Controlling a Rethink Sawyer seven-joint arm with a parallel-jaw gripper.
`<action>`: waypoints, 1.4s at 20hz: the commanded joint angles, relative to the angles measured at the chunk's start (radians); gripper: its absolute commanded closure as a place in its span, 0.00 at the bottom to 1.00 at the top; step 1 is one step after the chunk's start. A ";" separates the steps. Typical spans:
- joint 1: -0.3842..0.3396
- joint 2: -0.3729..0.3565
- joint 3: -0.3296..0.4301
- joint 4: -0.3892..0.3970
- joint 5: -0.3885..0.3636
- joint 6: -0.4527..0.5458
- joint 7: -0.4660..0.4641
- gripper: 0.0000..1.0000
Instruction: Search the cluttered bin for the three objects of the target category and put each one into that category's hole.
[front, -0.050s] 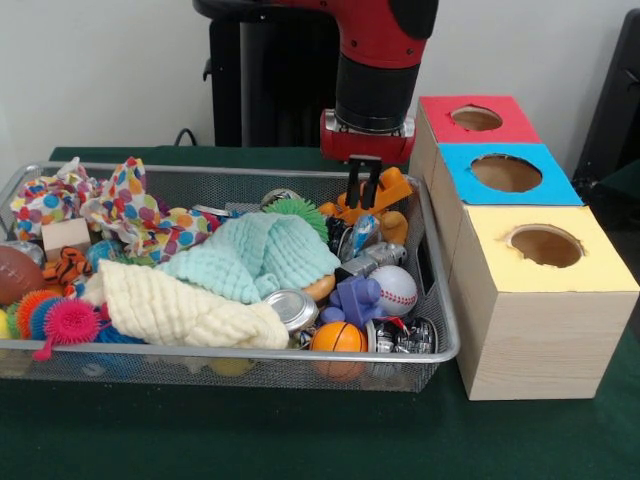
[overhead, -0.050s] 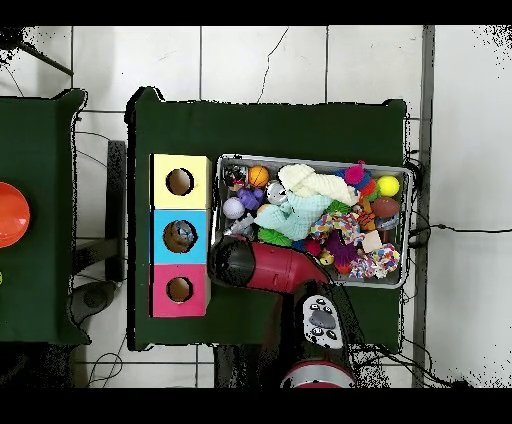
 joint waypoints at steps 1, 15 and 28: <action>-0.001 0.040 0.060 0.019 -0.031 -0.054 0.136 0.00; 0.005 0.060 0.059 0.006 -0.027 -0.043 0.135 0.00; 0.025 0.140 0.060 -0.034 -0.006 -0.122 0.167 0.00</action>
